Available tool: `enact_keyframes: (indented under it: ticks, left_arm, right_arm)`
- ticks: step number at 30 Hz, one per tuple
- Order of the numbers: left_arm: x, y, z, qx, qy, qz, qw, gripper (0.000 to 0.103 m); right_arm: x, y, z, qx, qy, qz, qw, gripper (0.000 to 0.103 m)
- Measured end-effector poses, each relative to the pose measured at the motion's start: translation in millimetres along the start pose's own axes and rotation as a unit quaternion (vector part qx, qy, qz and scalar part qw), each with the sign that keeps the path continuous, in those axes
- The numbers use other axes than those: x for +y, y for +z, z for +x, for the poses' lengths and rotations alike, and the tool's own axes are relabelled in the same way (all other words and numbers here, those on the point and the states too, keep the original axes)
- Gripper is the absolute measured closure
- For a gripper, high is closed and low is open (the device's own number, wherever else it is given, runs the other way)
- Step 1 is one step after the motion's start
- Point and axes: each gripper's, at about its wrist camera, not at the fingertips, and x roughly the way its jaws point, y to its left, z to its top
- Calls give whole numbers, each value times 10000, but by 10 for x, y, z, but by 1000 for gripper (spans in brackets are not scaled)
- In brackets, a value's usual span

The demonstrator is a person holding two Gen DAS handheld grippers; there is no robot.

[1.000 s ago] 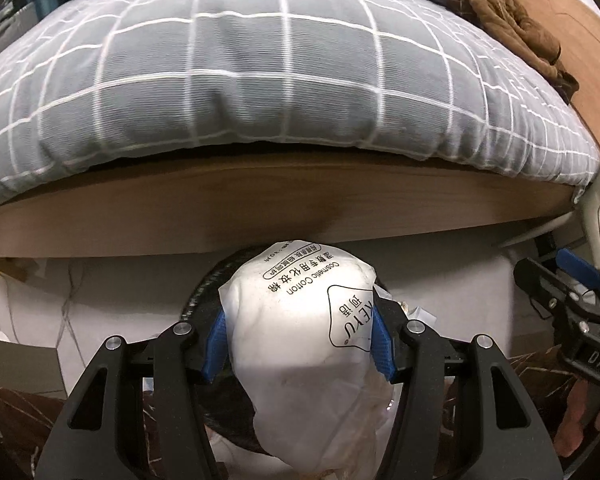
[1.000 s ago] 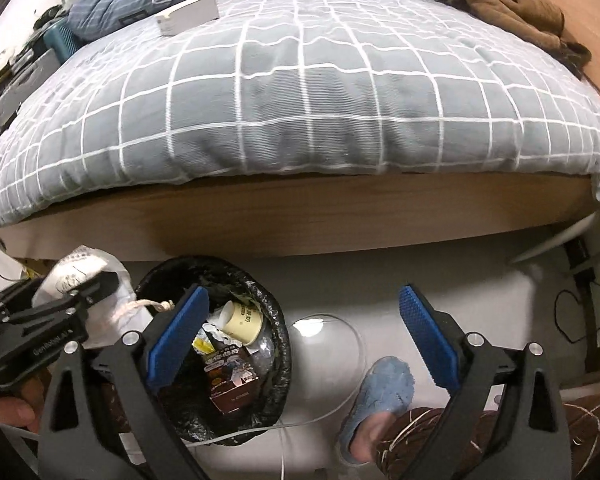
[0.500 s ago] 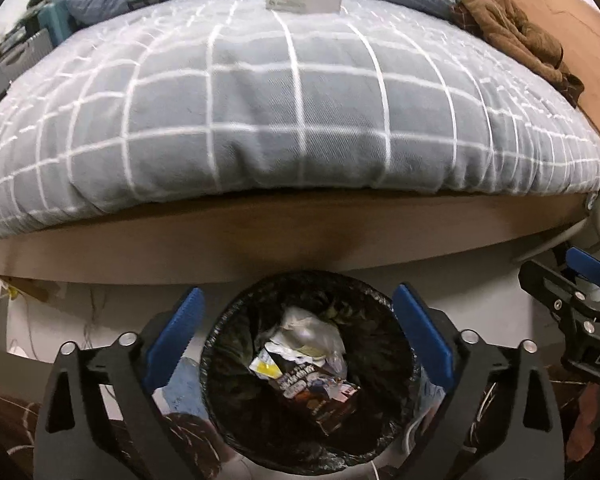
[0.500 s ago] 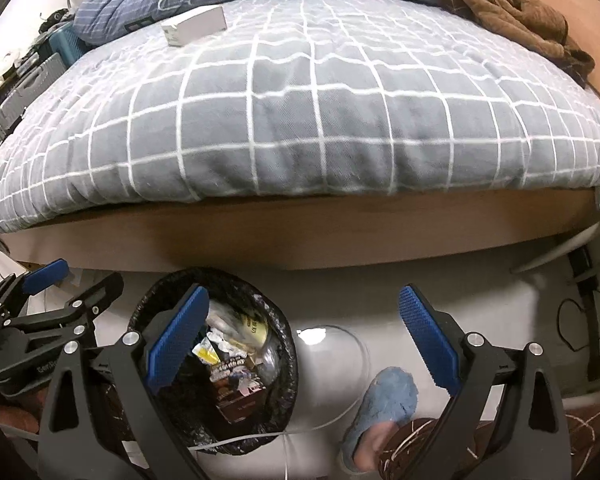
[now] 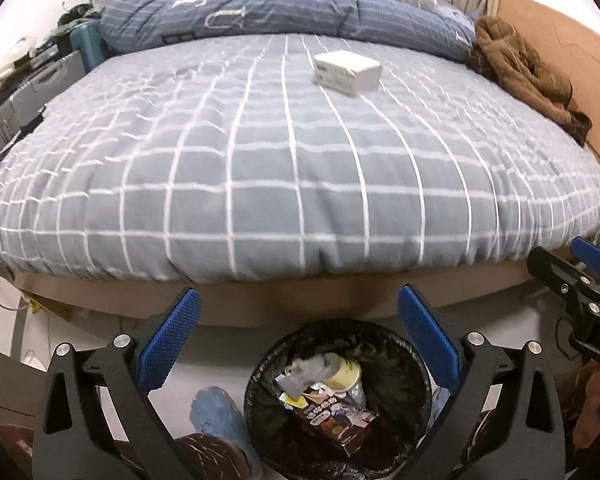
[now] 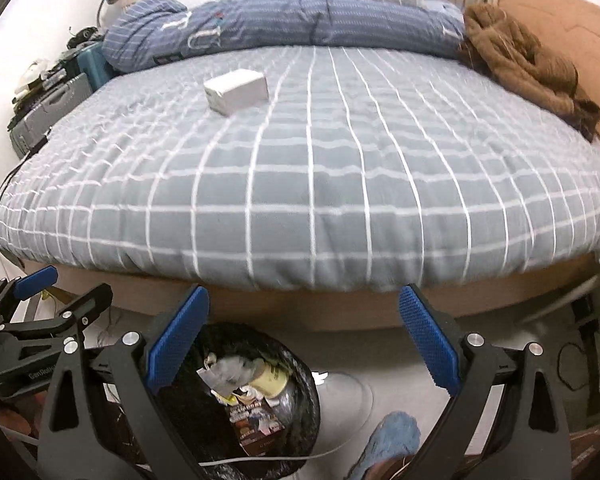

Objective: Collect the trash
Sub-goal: 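Raise the left tool back over the bed toward the white box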

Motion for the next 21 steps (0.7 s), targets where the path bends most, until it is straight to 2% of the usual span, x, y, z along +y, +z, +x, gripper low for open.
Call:
enact_keyframes:
  ticks: [8,17,21]
  left_arm:
    - [81,276,-162,-253,21,-104,9996,6]
    - [70,633,-102,-393,131,-69,9991,6]
    - [86,902,6,-436,46,-95,9990,6]
  right_arm:
    - [93,322,-69,-266,101,-58,9996,11]
    - [86,664,-2,-459,105,-80,9989,11]
    - [44,872,156,-440,71,-103,9990,11]
